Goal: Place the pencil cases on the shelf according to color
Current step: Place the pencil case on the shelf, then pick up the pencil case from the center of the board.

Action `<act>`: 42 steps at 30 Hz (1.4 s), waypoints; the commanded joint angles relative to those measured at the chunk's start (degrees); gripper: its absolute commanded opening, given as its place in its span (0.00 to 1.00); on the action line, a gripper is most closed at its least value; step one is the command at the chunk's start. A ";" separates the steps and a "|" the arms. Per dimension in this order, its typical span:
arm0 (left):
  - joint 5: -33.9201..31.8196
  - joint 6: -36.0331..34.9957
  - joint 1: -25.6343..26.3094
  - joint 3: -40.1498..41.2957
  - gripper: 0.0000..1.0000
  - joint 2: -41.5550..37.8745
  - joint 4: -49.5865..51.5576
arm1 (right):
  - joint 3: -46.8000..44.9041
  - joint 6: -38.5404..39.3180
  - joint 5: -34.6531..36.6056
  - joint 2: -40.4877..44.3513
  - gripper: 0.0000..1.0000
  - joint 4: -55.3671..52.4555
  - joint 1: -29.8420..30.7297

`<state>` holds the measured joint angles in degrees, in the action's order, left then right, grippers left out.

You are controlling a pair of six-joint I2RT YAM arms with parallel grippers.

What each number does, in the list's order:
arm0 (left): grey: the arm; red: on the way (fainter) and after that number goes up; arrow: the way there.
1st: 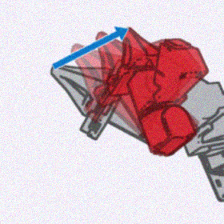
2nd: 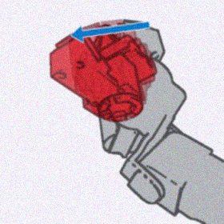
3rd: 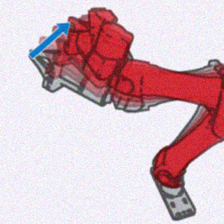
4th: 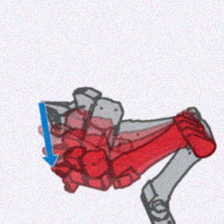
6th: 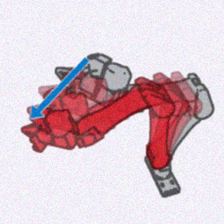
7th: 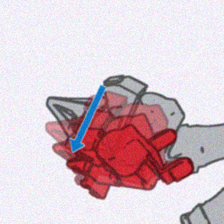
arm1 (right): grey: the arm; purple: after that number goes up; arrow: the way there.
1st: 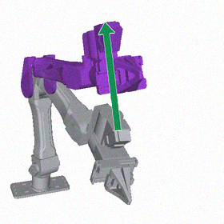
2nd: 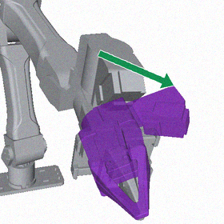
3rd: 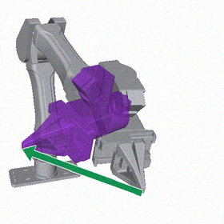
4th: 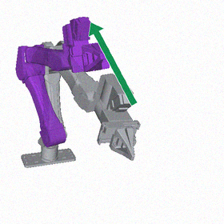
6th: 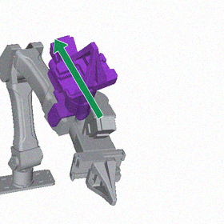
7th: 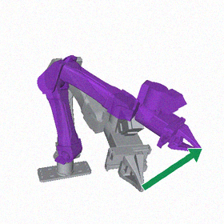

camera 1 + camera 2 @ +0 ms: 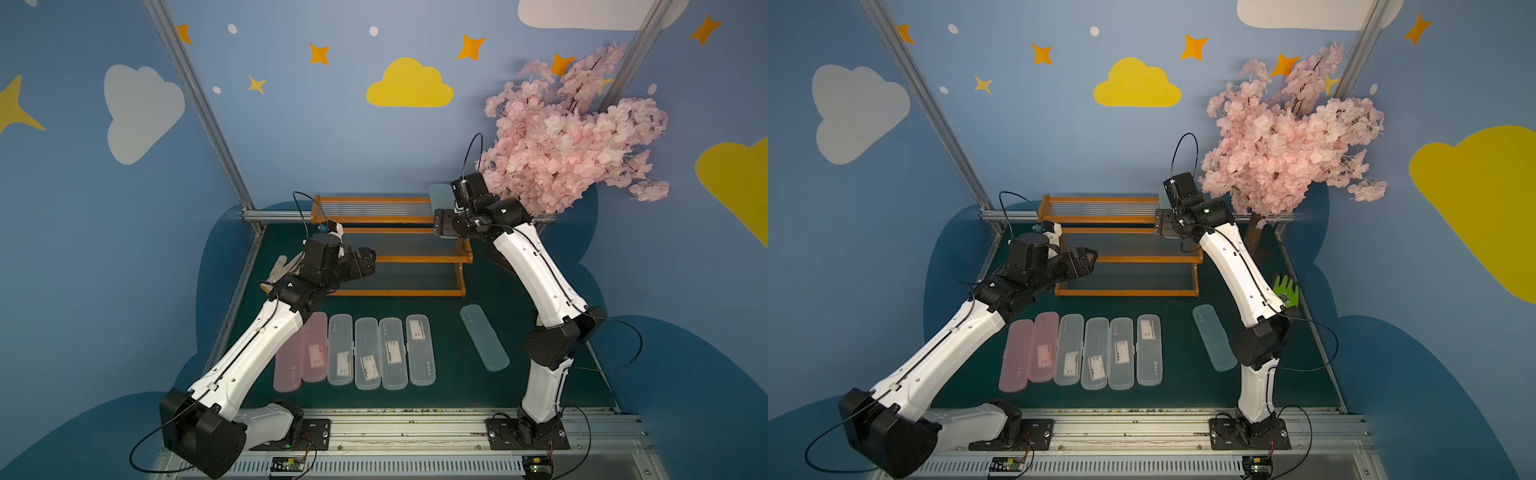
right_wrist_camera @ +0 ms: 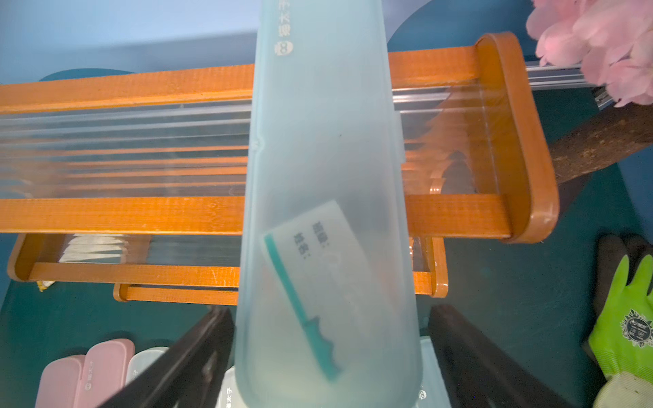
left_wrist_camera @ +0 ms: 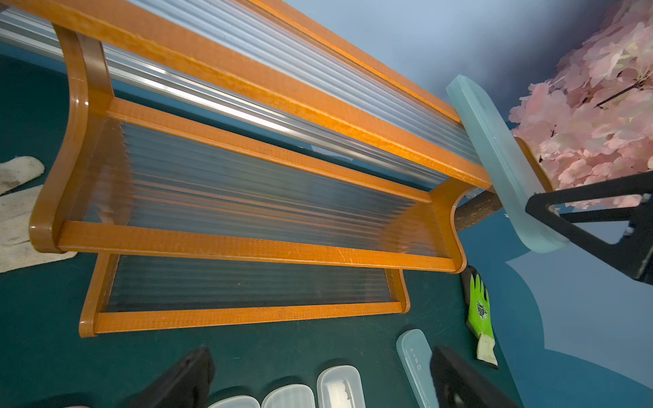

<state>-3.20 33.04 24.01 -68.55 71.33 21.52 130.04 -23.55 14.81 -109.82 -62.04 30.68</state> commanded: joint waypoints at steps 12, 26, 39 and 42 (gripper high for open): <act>-1.22 -1.91 -2.25 1.57 1.00 -4.15 3.91 | -14.85 4.18 2.26 17.99 0.94 4.75 3.23; 1.82 0.35 -2.63 12.99 1.00 -10.44 3.64 | -70.57 -6.98 8.16 48.91 0.96 8.70 7.05; 4.73 1.85 -2.14 17.42 1.00 -7.52 2.91 | -82.68 -13.05 2.82 42.58 0.99 10.87 2.74; 5.14 2.12 -2.12 17.76 1.00 -6.34 2.82 | -83.00 -12.44 1.68 39.72 0.99 11.61 2.00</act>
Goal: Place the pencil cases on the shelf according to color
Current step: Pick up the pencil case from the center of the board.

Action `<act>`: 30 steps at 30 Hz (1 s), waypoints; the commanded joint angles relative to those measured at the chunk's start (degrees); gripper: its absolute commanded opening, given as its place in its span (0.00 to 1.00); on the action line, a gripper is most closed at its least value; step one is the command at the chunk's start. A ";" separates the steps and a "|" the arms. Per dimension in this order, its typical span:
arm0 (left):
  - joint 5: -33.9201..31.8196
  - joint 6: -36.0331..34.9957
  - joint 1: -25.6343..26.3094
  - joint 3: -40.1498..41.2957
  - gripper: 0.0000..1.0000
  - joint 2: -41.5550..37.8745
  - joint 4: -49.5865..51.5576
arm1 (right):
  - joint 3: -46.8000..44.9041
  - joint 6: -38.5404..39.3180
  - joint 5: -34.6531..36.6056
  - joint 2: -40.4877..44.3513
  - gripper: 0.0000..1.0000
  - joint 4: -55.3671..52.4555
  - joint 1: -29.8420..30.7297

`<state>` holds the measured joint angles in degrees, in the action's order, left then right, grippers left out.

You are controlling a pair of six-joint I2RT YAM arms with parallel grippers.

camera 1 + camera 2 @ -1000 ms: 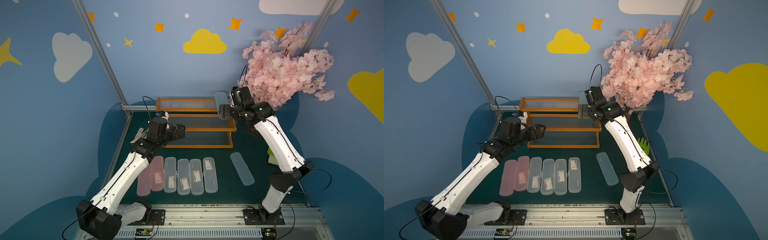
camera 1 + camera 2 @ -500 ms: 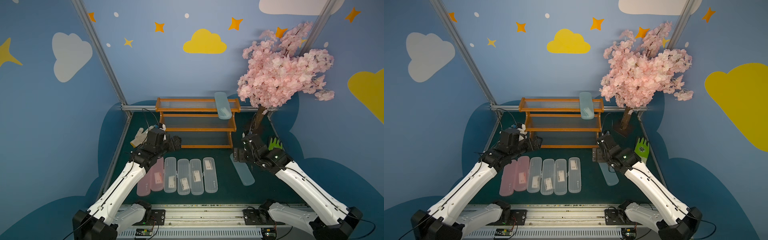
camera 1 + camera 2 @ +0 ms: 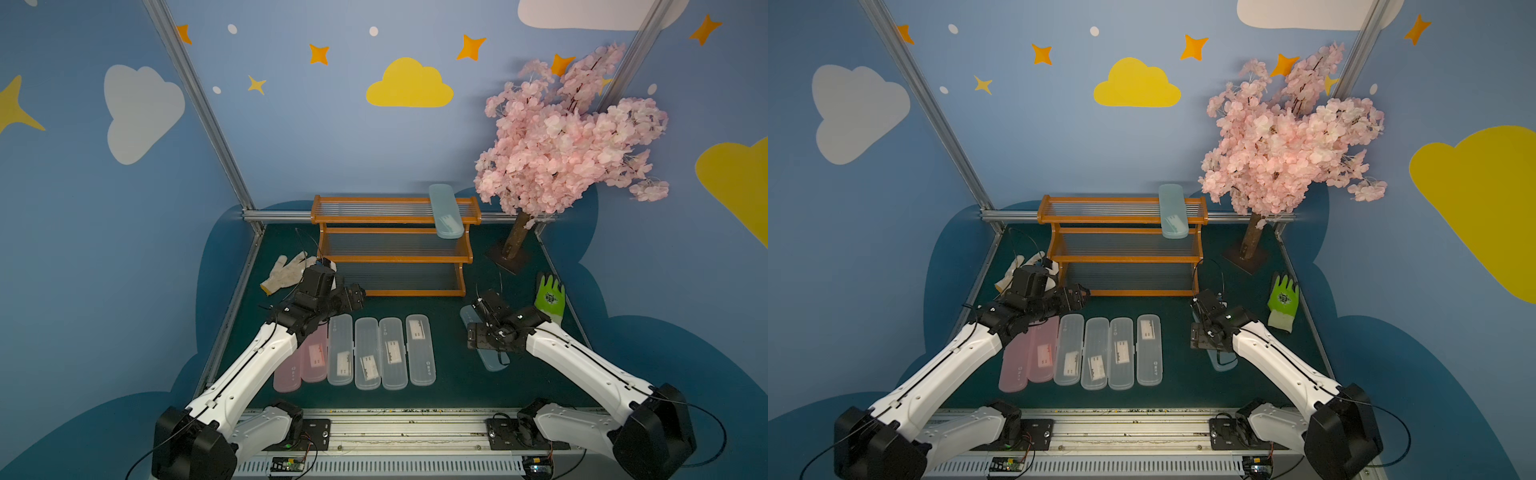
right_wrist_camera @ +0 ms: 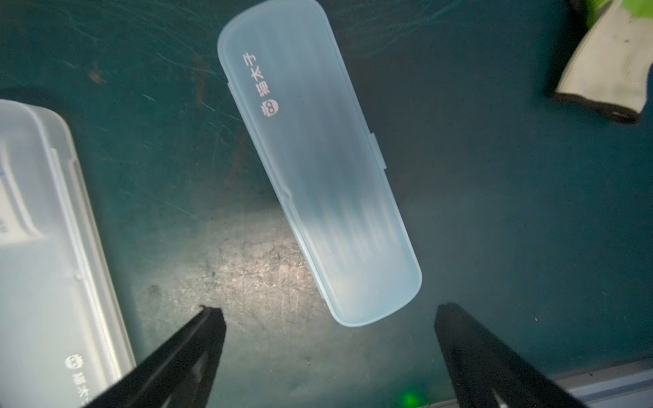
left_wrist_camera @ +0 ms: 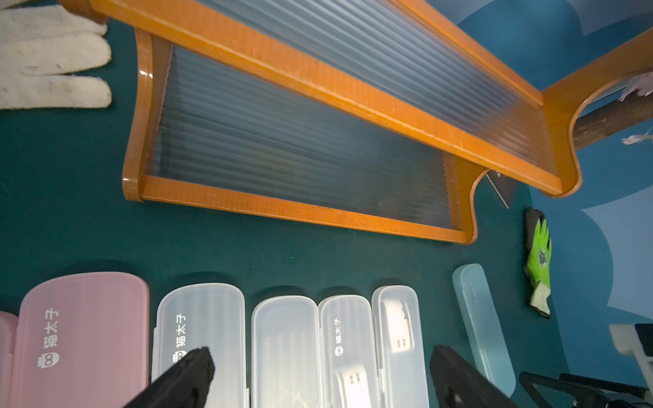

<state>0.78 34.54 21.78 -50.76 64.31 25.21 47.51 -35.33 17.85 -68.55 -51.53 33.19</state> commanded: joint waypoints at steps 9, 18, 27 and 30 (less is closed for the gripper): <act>4.98 1.44 0.28 0.57 1.00 5.84 -1.90 | -0.48 0.00 -2.61 -6.62 0.99 3.00 -4.28; 6.70 1.80 0.45 -0.39 1.00 7.52 -1.98 | -0.50 4.96 -10.16 -9.27 0.99 7.16 -11.92; 6.89 1.75 0.51 -1.57 1.00 6.97 -1.80 | 1.77 11.97 -17.91 -17.56 0.99 8.07 -17.65; 6.54 1.86 0.48 -2.19 1.00 6.97 -1.22 | 2.53 12.76 -19.91 -20.60 0.98 9.02 -18.51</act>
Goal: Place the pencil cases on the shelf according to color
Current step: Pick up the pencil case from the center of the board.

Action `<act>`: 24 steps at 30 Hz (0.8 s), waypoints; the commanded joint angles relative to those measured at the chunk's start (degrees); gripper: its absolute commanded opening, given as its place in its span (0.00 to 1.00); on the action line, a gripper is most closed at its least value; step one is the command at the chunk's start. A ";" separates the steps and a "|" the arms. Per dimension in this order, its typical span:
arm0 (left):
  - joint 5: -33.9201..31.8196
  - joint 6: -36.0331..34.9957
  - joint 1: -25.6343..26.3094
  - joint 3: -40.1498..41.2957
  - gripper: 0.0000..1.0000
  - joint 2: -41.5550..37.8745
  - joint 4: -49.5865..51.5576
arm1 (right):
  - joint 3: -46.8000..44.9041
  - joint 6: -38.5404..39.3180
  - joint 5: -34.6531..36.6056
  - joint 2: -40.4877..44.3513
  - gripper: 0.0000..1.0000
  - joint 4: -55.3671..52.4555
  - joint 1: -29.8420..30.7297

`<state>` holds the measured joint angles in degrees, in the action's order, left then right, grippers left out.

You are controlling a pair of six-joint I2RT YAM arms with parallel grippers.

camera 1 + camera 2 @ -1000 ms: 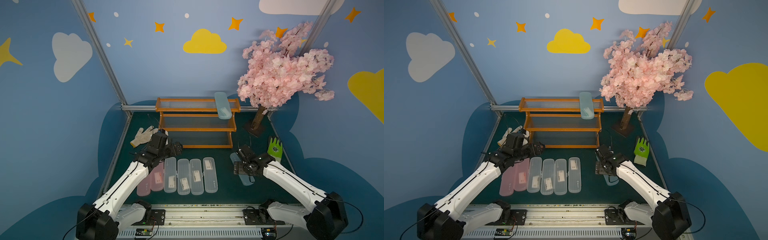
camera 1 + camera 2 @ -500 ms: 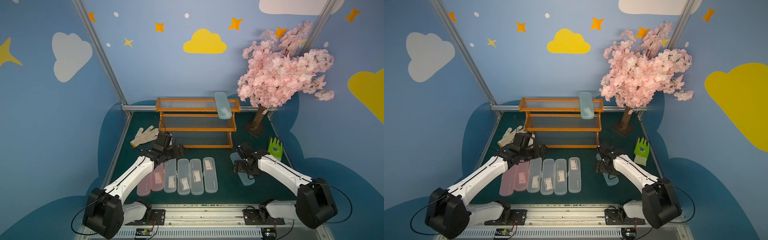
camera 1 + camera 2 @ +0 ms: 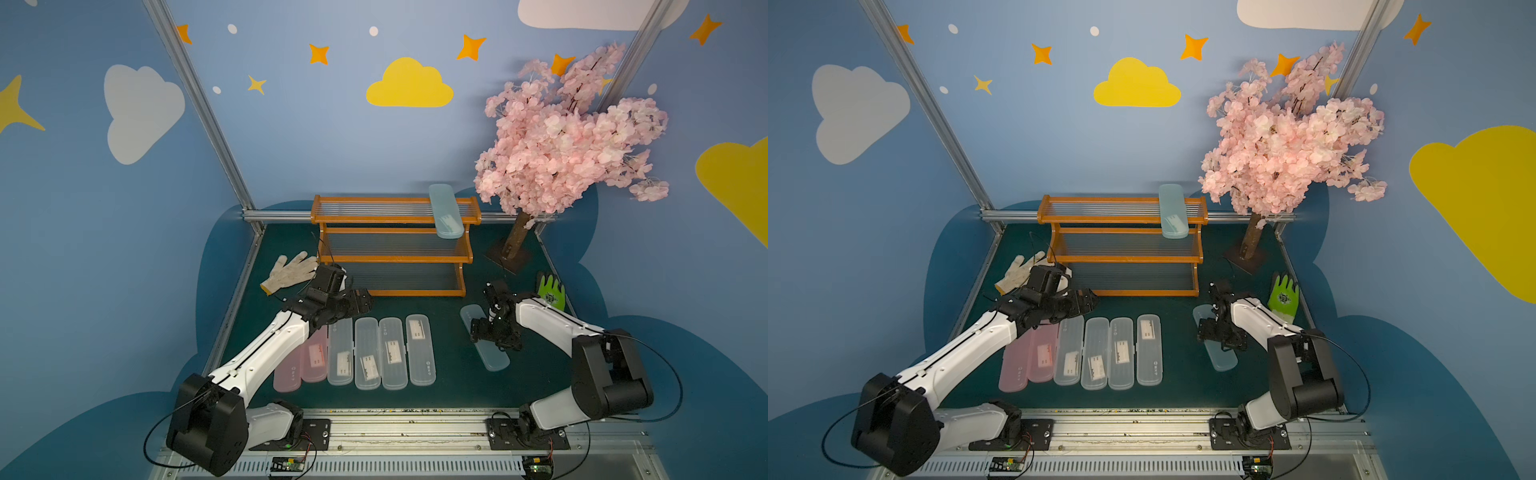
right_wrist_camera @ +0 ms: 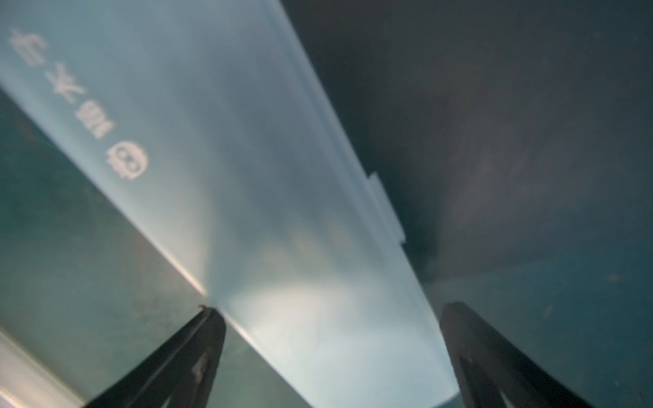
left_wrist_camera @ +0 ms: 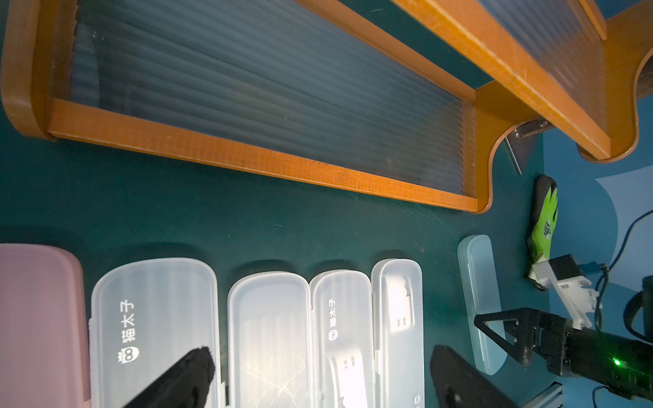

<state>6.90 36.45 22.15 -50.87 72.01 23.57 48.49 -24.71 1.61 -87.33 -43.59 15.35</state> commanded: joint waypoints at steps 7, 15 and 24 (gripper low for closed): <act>0.05 0.22 0.13 -2.57 1.00 -1.43 0.90 | 3.01 0.99 -1.20 -3.35 0.99 -1.25 1.12; -0.57 0.01 0.17 -2.04 1.00 -2.03 1.45 | -0.40 -5.02 -2.37 -1.60 0.97 0.96 8.38; -1.35 -0.58 0.18 -1.80 1.00 -4.36 3.26 | -0.86 -12.38 4.04 -1.06 0.95 -0.81 17.85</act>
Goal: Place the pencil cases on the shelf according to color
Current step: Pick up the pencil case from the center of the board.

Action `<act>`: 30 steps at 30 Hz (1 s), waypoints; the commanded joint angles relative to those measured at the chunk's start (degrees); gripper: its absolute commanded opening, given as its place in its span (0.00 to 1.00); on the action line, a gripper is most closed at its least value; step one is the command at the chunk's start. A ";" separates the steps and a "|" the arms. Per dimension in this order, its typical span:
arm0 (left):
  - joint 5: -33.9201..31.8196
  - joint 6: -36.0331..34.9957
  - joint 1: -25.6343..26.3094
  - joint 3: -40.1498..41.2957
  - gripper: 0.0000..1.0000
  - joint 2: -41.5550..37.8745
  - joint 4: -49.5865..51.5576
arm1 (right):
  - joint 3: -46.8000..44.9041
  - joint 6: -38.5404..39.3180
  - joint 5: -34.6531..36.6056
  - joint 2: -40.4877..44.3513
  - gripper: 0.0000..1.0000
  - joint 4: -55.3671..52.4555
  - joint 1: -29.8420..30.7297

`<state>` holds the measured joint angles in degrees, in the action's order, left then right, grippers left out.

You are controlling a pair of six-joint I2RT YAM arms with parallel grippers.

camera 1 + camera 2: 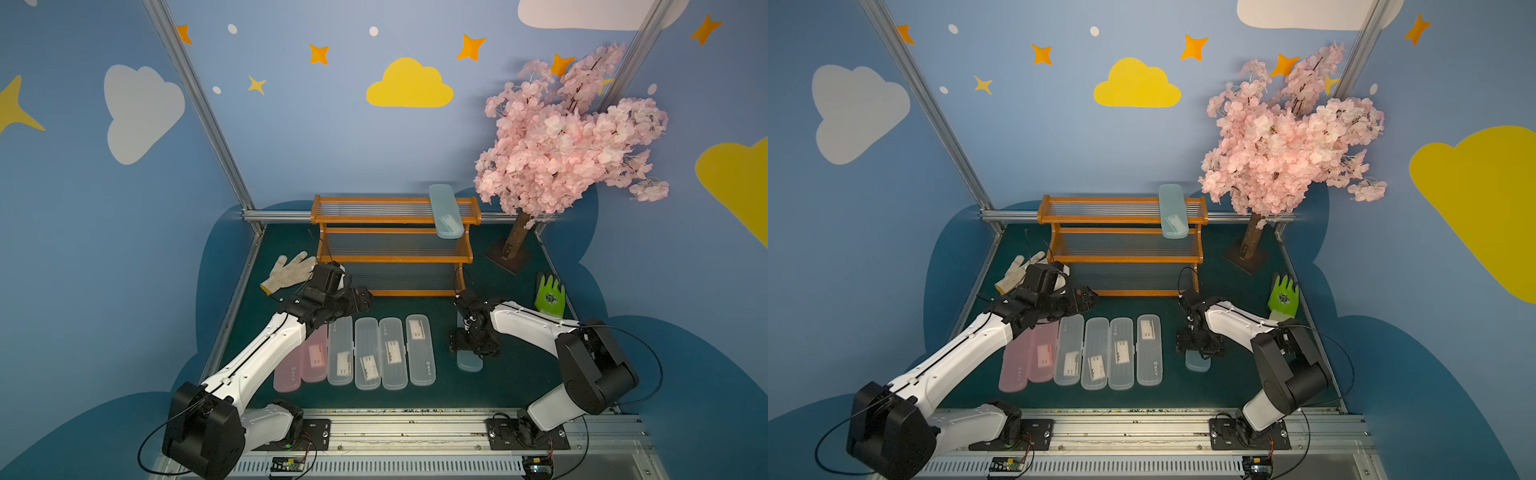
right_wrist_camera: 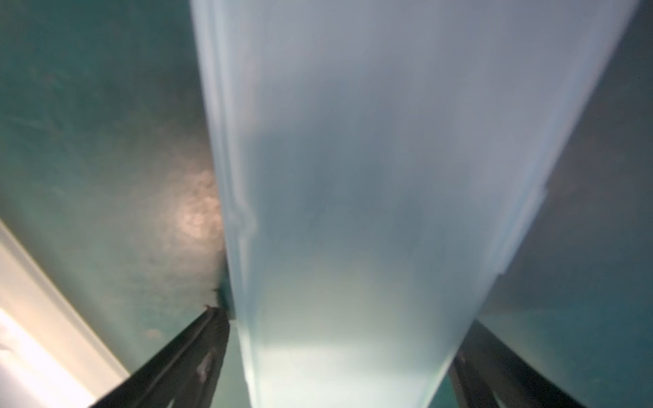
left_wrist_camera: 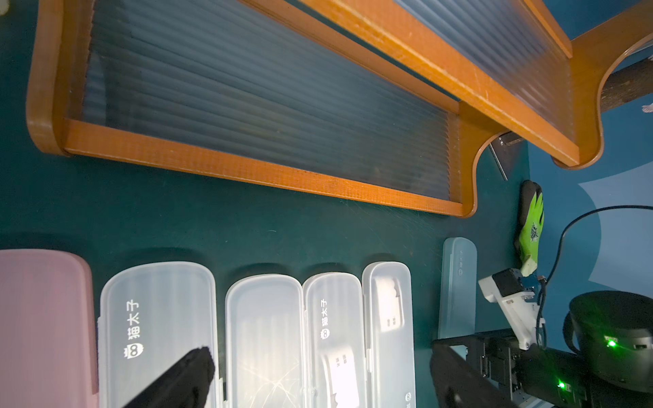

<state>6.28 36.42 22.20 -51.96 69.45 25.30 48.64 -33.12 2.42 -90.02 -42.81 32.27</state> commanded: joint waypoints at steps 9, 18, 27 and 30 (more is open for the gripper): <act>-0.28 0.04 0.25 -0.16 1.00 -2.24 1.26 | -4.70 -8.13 5.35 5.77 0.98 -2.51 6.28; -0.56 -0.13 0.31 -0.07 1.00 -3.52 2.13 | -8.45 -11.69 4.05 2.65 0.96 4.34 7.51; -1.19 -0.04 0.39 -0.23 1.00 -4.94 2.50 | -9.15 -13.63 8.70 9.68 0.77 1.14 11.40; -1.27 0.31 0.72 -0.50 1.00 -5.25 2.91 | -8.49 -13.64 9.91 13.44 0.73 -1.55 12.33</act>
<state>5.50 36.47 22.55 -51.94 65.23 27.11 40.07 -46.02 9.32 -79.70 -40.91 43.81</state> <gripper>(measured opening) 0.998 0.768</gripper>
